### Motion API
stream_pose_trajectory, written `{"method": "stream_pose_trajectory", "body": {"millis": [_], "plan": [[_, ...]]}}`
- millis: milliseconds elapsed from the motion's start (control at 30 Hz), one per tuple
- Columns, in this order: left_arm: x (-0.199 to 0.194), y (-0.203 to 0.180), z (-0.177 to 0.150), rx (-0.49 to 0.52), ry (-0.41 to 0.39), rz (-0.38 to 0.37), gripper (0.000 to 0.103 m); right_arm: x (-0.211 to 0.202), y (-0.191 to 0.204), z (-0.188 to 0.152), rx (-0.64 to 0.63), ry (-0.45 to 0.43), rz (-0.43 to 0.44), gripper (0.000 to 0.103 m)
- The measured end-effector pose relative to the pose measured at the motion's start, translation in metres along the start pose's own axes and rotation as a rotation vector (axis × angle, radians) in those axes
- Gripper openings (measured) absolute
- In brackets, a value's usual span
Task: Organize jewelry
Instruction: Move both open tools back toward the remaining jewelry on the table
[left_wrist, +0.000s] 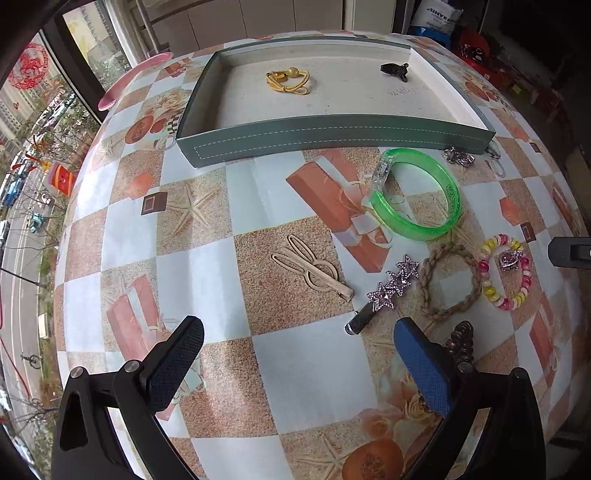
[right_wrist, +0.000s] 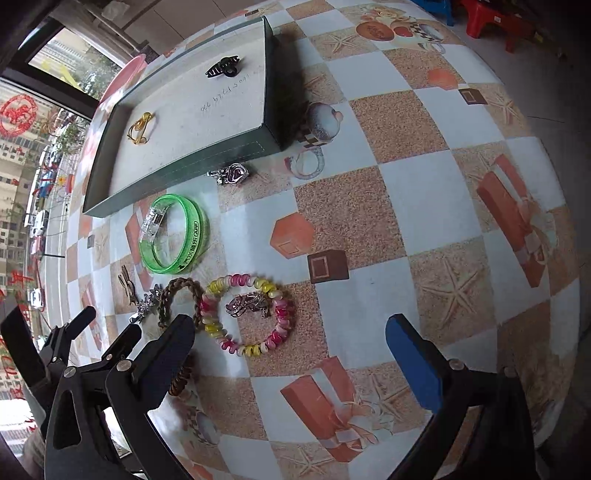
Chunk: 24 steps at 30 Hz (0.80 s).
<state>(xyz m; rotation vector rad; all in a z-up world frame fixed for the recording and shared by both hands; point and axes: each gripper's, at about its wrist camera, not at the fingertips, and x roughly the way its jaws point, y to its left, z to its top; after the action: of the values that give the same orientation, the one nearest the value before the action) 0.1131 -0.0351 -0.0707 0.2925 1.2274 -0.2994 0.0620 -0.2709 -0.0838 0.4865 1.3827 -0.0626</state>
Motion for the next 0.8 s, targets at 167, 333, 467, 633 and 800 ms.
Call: {"method": "stream_pose_trajectory", "body": {"millis": [167, 333, 467, 633, 800], "plan": [[0.004, -0.003, 0.000, 0.033, -0.005, -0.010, 0.103, 0.010, -0.003, -0.007, -0.011, 0.020, -0.069, 0.103], [0.008, -0.006, 0.004, 0.054, -0.008, -0.025, 0.098, 0.018, 0.000, -0.012, -0.036, 0.028, -0.128, 0.103], [0.008, -0.012, 0.008, 0.071, -0.018, -0.031, 0.098, 0.023, 0.003, -0.015, -0.042, 0.024, -0.150, 0.099], [0.004, -0.026, 0.010, 0.119, -0.032, -0.042, 0.084, 0.026, 0.014, -0.018, -0.089, 0.003, -0.202, 0.094], [-0.001, -0.046, 0.010, 0.206, -0.050, -0.036, 0.077, 0.031, 0.035, -0.020, -0.154, -0.014, -0.263, 0.083]]}}
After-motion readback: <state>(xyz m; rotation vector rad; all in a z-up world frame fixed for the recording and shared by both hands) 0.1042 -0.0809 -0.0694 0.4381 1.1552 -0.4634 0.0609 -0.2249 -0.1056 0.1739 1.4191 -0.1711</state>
